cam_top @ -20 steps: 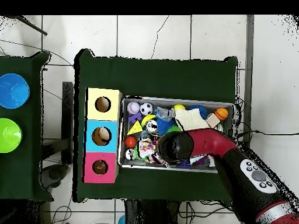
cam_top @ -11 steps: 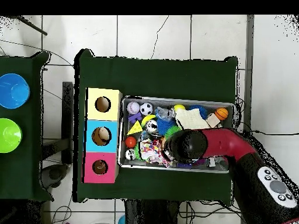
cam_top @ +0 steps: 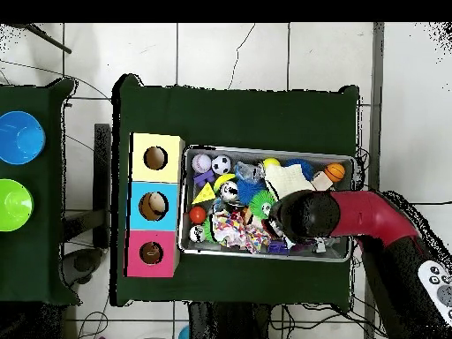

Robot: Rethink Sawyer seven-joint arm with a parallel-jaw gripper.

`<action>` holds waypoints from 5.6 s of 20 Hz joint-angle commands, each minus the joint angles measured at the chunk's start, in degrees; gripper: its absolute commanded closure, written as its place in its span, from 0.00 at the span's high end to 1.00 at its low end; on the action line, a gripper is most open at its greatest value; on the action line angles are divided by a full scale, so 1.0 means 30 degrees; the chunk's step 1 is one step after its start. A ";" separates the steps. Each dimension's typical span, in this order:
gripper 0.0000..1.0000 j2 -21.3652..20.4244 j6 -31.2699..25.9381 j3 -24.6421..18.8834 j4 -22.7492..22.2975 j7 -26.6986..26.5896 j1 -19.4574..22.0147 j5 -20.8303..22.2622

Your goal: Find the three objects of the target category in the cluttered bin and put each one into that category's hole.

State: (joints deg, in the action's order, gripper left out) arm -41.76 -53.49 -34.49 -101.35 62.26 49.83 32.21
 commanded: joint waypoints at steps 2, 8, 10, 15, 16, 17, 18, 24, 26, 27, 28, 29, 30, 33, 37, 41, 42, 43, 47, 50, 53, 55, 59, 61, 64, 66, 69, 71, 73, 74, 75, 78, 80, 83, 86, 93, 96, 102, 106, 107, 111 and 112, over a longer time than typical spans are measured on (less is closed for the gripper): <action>1.00 -0.0437 0.1404 0.0325 0.2475 -0.1117 0.0149 0.2342; 1.00 -0.0285 0.1477 0.0055 0.2887 -0.1411 0.0594 0.2483; 1.00 -0.0150 0.1065 0.0318 0.3212 -0.1382 0.0434 0.2822; 1.00 0.0767 0.0633 0.0844 0.4365 -0.1209 -0.0091 0.3819; 1.00 0.0918 0.0697 0.0825 0.4431 -0.1143 -0.0121 0.3856; 1.00 0.1046 0.0776 0.0770 0.4492 -0.1233 0.0007 0.3837; 1.00 0.1185 0.1014 0.0696 0.4487 -0.1109 0.0055 0.3799; 1.00 0.2240 0.1005 0.0618 0.4600 -0.1117 0.0129 0.3760; 1.00 0.2710 0.0115 0.0899 0.5066 -0.1335 -0.0169 0.3949; 1.00 0.2954 -0.0294 0.1063 0.5370 -0.1373 -0.0353 0.4076; 1.00 0.3109 -0.0684 0.1227 0.5638 -0.1364 -0.0514 0.4140; 1.00 0.3263 -0.1074 0.1390 0.5906 -0.1355 -0.0675 0.4205; 1.00 0.3432 -0.1296 0.1480 0.6129 -0.1334 -0.0775 0.4168; 1.00 0.3835 -0.2381 0.1813 0.6799 -0.1323 -0.1184 0.3851; 1.00 0.4141 -0.3175 0.2396 0.7527 -0.1491 -0.1763 0.4033; 1.00 0.4276 -0.4270 0.3495 0.8608 -0.1333 -0.2767 0.4927; 1.00 0.4279 -0.4598 0.3721 0.8836 -0.1370 -0.2964 0.5121; 1.00 0.4283 -0.4927 0.3947 0.9065 -0.1406 -0.3161 0.5315; 1.00 0.4081 -0.5662 0.4711 0.9200 -0.1303 -0.3702 0.5760; 1.00 0.4098 -0.6354 0.5063 0.9423 -0.1145 -0.4045 0.5815; 1.00 0.4186 -0.6783 0.5286 0.9393 -0.1111 -0.4078 0.5522; 1.00 0.4437 -0.6122 0.5041 0.8979 -0.1145 -0.3686 0.4947; 1.00 0.5471 -0.4466 0.4278 0.8145 -0.1389 -0.2833 0.4021; 1.00 0.5606 -0.4452 0.4401 0.8037 -0.1340 -0.2846 0.4143; 1.00 0.6069 -0.4245 0.4369 0.8175 -0.1321 -0.2778 0.4283; 1.00 0.6352 -0.4078 0.4269 0.8396 -0.1399 -0.2728 0.4341; 1.00 0.6437 -0.3909 0.3998 0.8285 -0.1541 -0.2514 0.4032; 1.00 0.6487 -0.4019 0.4015 0.8304 -0.1552 -0.2555 0.4083; 1.00 0.6563 -0.4247 0.4176 0.8409 -0.1588 -0.2603 0.4278; 1.00 0.6594 -0.4248 0.4223 0.8407 -0.1555 -0.2613 0.4333; 1.00 0.6656 -0.4275 0.4248 0.8461 -0.1586 -0.2595 0.4376; 1.00 0.6985 -0.4059 0.4308 0.8543 -0.1434 -0.2535 0.4463; 1.00 0.7243 -0.3904 0.4293 0.8596 -0.1370 -0.2471 0.4459; 1.00 0.7781 -0.3593 0.4419 0.8704 -0.1131 -0.2398 0.4630; 1.00 0.8020 -0.3464 0.4375 0.8717 -0.1232 -0.2312 0.4618; 0.00 0.8250 -0.3297 0.3900 0.8308 -0.1822 -0.1763 0.4095; 0.00 0.8260 -0.3200 0.3825 0.8087 -0.1742 -0.1521 0.3920; 0.00 0.7993 -0.3145 0.3734 0.7515 -0.1234 -0.1353 0.3290; 0.00 0.6295 -0.1798 0.3082 0.5405 -0.0762 -0.1113 0.2342; 0.00 0.5250 -0.1531 0.2865 0.4501 -0.0570 -0.1072 0.1961; 0.00 0.0938 -0.1463 0.2184 0.1684 0.0094 -0.1165 -0.0004; 0.00 0.0300 -0.1662 0.2089 0.1431 0.0092 -0.1242 -0.0453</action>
State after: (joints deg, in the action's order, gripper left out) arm -29.28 -62.53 -22.26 -83.33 62.26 46.49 36.88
